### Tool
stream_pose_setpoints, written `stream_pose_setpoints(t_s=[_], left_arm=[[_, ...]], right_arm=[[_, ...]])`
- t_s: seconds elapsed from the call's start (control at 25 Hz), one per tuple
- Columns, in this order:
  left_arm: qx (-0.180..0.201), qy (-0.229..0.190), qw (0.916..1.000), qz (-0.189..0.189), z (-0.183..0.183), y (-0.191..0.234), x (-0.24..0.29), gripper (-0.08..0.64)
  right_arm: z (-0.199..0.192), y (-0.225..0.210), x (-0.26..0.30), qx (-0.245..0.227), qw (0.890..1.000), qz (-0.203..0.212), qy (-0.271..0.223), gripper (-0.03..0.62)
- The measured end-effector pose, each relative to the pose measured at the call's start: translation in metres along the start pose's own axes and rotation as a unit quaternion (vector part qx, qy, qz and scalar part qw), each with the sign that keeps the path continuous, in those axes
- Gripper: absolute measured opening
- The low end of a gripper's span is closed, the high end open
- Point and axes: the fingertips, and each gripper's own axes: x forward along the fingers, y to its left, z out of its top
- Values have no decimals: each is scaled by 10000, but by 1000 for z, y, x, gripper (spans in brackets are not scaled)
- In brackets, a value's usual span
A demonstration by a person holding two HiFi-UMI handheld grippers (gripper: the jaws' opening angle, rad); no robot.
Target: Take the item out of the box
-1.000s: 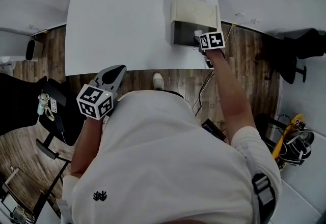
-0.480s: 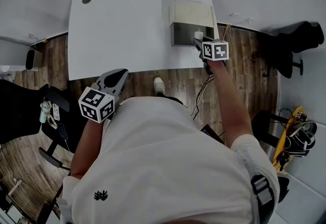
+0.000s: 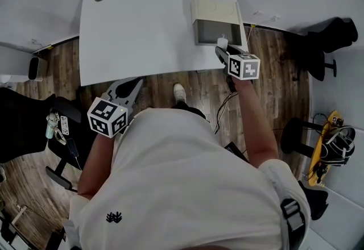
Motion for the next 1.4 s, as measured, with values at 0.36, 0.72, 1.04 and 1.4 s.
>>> stream_pose_setpoints(t_s=[0.36,0.72,1.04,1.4], left_arm=[[120,-157,9996,-190,-6,-8,-20,6],[168,-133,9991,-361,-20,-16,-35,6],[217,-105,9984,-520,-26,-26,-37,6],[276,-100,9979,-570,-30,-32,-42,6]], right_arm=[[-19,50,-41,133,9994,66,-305,169],[-36,89,-75,179,9984,184,-506,169],[-37,105,-98,148,9974,192,-673,169],[-39,120,-114,133,9965,228,-795,168]])
